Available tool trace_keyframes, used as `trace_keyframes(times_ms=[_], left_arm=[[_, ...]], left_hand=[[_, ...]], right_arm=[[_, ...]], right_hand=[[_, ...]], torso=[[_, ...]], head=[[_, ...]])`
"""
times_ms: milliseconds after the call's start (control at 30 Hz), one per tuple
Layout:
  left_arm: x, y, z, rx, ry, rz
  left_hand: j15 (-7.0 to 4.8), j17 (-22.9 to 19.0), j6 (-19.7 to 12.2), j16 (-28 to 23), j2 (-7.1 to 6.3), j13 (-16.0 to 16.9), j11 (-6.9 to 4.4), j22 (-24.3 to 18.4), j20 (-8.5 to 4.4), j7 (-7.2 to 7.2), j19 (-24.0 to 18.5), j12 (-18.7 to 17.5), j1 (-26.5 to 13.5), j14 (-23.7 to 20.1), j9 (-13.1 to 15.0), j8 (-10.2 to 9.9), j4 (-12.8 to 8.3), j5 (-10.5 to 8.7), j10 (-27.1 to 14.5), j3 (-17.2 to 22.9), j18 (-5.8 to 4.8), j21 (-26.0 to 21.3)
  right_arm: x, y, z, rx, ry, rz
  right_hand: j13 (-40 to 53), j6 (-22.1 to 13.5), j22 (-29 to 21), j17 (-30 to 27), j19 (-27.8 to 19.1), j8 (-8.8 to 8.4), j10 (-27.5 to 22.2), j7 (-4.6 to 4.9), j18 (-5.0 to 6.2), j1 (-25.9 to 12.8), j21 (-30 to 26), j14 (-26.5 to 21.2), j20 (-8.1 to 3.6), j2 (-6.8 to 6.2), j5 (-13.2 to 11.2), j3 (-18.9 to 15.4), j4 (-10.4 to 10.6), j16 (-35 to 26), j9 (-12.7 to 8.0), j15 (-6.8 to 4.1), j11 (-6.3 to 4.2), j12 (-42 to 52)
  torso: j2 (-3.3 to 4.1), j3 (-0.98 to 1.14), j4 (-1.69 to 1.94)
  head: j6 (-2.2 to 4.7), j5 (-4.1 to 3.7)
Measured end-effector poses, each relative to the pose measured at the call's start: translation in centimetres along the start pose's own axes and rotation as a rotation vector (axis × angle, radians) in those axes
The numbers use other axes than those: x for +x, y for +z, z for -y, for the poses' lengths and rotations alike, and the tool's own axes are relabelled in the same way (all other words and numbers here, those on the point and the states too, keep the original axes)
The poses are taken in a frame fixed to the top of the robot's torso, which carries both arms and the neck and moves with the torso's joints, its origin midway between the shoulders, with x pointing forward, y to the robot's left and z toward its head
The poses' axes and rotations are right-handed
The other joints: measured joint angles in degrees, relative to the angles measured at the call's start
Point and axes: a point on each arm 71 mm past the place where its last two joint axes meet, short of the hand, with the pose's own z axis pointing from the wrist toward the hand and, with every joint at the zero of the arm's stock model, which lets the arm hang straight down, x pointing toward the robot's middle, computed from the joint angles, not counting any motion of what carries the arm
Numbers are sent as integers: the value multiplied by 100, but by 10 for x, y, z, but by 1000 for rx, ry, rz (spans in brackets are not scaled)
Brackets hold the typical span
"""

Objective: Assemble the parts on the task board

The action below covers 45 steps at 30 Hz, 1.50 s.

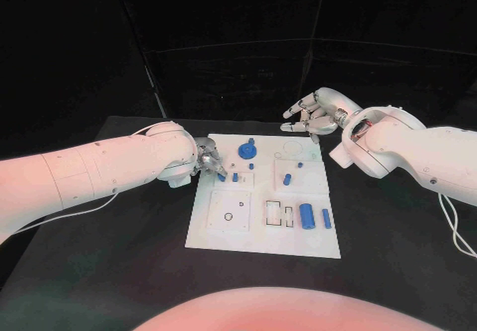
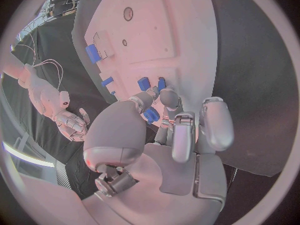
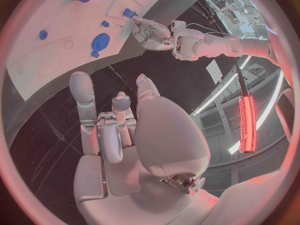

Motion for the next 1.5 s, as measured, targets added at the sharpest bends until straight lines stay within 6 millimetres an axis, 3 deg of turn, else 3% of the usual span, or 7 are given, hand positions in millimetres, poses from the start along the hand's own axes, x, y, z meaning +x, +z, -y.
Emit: trace_keyframes(times_ms=[333, 867, 1500], left_arm=[[0, 1, 0, -2, 5, -8], [1, 2, 1, -2, 7, -10], [0, 4, 0, -9, 6, -8]], left_hand=[[-6, 0, 51, 0, -96, 70, -51, 60, -20, -50, 20, 46, -120, 6, 12, 67, -163, 5, 52, 49, 0, 0], [-43, 0, 185, 0, -203, 134, -105, 112, -40, -142, 40, 127, -254, 0, 59, 118, 12, 6, 119, -300, 0, 22], [-42, 0, 217, 0, -188, 160, -114, 133, -56, -173, 56, 157, -389, 0, 66, 177, 224, 7, 128, -701, 0, 44]], right_arm=[[0, 0, 0, 1, 0, 0], [0, 0, 1, 2, -1, 0], [0, 0, 1, 1, -1, -1]], right_hand=[[0, -21, 0, -1, 0, 0, 0, 21, 0, 0, 0, 0, 0, 0, 23, 0, 0, 0, 0, 0, 0, 0], [0, -21, 0, -1, 0, 0, 0, 21, 0, 0, 0, 0, 0, 0, 22, 0, 0, 0, 0, 0, 0, 0], [-31, -21, -27, -2, 0, 0, -21, 21, 0, 0, -43, 0, 0, 0, 21, -16, 16, 0, 0, 0, -21, 0]], torso=[[0, 0, -3], [0, 0, -1], [-1, 1, 2]], head=[[-9, -7], [-10, -14], [-15, -12]])
